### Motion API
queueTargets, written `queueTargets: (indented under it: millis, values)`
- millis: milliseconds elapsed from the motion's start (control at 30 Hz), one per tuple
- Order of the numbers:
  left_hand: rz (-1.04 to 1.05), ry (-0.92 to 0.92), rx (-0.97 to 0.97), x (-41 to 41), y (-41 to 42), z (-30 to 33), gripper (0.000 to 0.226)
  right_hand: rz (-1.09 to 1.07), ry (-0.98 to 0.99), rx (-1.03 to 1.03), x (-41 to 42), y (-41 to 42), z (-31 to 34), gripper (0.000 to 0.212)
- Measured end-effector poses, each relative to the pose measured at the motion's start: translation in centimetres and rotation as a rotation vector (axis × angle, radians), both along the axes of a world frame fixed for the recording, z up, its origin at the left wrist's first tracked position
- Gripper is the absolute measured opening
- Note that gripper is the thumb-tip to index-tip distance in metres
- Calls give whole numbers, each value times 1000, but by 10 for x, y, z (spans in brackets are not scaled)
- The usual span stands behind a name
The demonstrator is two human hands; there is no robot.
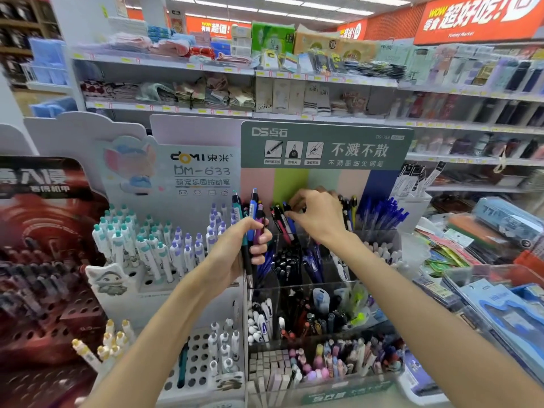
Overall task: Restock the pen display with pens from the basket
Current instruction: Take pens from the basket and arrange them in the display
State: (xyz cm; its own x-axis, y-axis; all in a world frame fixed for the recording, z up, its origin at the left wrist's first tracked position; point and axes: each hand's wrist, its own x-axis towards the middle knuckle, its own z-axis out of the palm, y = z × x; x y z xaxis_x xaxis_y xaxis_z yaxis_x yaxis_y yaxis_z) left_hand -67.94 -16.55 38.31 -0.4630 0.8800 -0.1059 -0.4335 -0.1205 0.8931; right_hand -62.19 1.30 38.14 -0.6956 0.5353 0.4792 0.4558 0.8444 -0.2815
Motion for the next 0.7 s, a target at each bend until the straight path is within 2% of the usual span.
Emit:
queueTargets:
  millis: [167,300,367,433,500,567,600,700]
  values:
    - [49,-71,13,3,-2,-3,17,-17,-151,248,-9,0,2,25]
    - [68,-67,-24,6,-3,-10,19,-15,-201,301,-4,-2,11,29]
    - [55,-72,-9,6,-4,-11,21,27,-7,137,4,-10,15,28]
    - [50,-46,-14,6,-3,-12,22,140,139,-227,15,-23,24,31]
    - [54,-14,-23,6,0,-14,21,252,36,-523,26,-37,31,36]
    - [50,20,-30,8,3,-15,19,288,-83,-569,32,-42,30,33]
    - [42,48,-34,8,4,-16,20,278,-76,-560,34,-42,29,32]
    - [23,168,-59,8,9,-16,24,267,90,-694,40,-38,31,25]
